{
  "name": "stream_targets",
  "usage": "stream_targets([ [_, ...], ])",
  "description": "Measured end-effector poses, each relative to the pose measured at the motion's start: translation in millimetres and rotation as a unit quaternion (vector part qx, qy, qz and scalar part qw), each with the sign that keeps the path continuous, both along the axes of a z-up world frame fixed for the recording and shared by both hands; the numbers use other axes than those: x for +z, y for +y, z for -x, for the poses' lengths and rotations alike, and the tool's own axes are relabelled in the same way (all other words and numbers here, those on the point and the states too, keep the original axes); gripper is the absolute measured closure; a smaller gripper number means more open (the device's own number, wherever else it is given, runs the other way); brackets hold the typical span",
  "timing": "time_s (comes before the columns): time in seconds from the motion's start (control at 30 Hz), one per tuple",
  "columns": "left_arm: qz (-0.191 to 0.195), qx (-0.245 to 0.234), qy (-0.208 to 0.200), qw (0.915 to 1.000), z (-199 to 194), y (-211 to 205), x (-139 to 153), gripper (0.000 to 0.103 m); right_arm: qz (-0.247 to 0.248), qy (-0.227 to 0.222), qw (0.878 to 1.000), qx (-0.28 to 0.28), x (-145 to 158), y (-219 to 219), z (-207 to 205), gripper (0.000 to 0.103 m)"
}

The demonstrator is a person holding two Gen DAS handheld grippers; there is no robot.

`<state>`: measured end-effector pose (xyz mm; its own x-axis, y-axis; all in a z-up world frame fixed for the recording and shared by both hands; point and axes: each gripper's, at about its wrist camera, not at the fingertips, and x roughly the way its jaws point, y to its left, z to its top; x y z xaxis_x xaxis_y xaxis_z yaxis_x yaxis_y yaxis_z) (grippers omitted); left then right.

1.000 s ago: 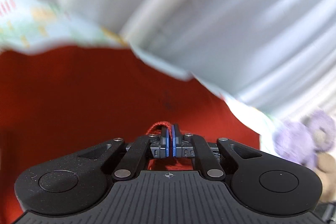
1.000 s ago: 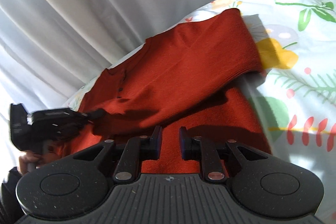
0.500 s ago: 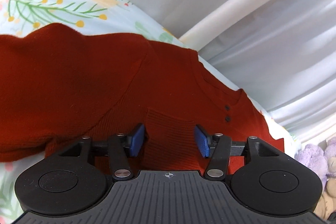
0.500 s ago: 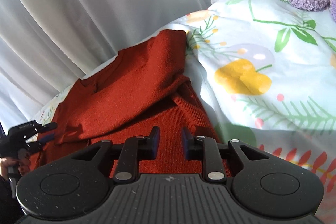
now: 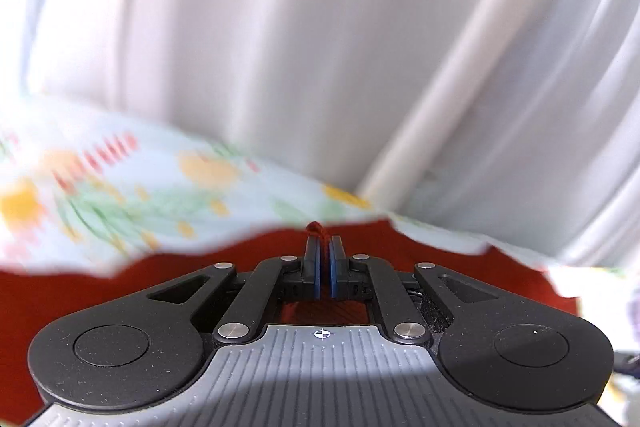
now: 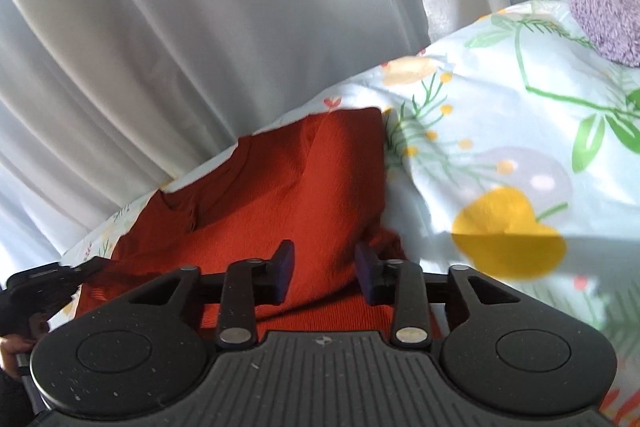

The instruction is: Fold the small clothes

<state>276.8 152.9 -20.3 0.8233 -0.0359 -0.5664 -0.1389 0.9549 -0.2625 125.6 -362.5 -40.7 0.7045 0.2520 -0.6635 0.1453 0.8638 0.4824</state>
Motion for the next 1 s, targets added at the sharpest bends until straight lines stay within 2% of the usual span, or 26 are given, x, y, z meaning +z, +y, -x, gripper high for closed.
stream_targets([
  [0.07, 0.011, 0.004, 0.009, 0.9999, -3, 6, -2, 0.097, 0.008, 0.003, 1.000, 0.002, 0, -2, -17, 0.056],
  [0.27, 0.016, 0.007, 0.035, 0.9992, -8, 7, -16, 0.097, 0.031, 0.019, 0.999, 0.027, -15, 15, -67, 0.053],
  [0.37, 0.012, 0.003, 0.036, 0.9993, -8, 3, -20, 0.097, 0.067, 0.032, 0.997, 0.034, -26, 30, -84, 0.054],
  [0.4, 0.013, 0.001, 0.034, 0.9993, -9, 3, -21, 0.097, 0.083, 0.033, 0.995, 0.036, -28, 35, -87, 0.058],
  [0.47, 0.016, -0.001, 0.029, 0.9995, -10, 1, -22, 0.097, 0.118, 0.031, 0.991, 0.047, -30, 44, -90, 0.084],
  [0.5, 0.015, -0.002, 0.025, 0.9996, -10, 0, -21, 0.097, 0.133, 0.024, 0.989, 0.053, -31, 47, -91, 0.089],
  [0.6, 0.017, -0.011, 0.011, 0.9997, -11, -6, -17, 0.097, 0.161, 0.003, 0.986, 0.052, -30, 49, -87, 0.095],
  [0.67, 0.006, -0.014, 0.018, 0.9997, -14, -12, -22, 0.097, 0.178, -0.013, 0.984, 0.027, -28, 42, -82, 0.096],
  [0.73, -0.019, -0.016, 0.034, 0.9991, -19, -18, -32, 0.097, 0.176, -0.012, 0.984, 0.001, -31, 31, -83, 0.096],
  [0.8, -0.039, -0.008, 0.061, 0.9973, -22, -19, -45, 0.096, 0.177, 0.000, 0.984, 0.000, -40, 30, -85, 0.096],
  [0.87, -0.049, 0.019, 0.076, 0.9957, -18, -14, -50, 0.093, 0.194, -0.007, 0.981, 0.006, -42, 34, -82, 0.095],
  [0.9, -0.053, 0.035, 0.075, 0.9952, -14, -11, -48, 0.087, 0.196, -0.005, 0.981, 0.003, -39, 35, -81, 0.094],
  [0.93, -0.055, 0.044, 0.067, 0.9953, -9, -10, -44, 0.074, 0.193, -0.004, 0.981, -0.008, -36, 34, -79, 0.094],
  [0.97, -0.048, 0.044, 0.053, 0.9965, -2, -10, -38, 0.065, 0.192, -0.007, 0.981, -0.022, -31, 33, -76, 0.093],
  [1.0, -0.033, 0.039, 0.034, 0.9981, 4, -12, -33, 0.049, 0.193, -0.016, 0.981, -0.033, -26, 32, -72, 0.092],
])
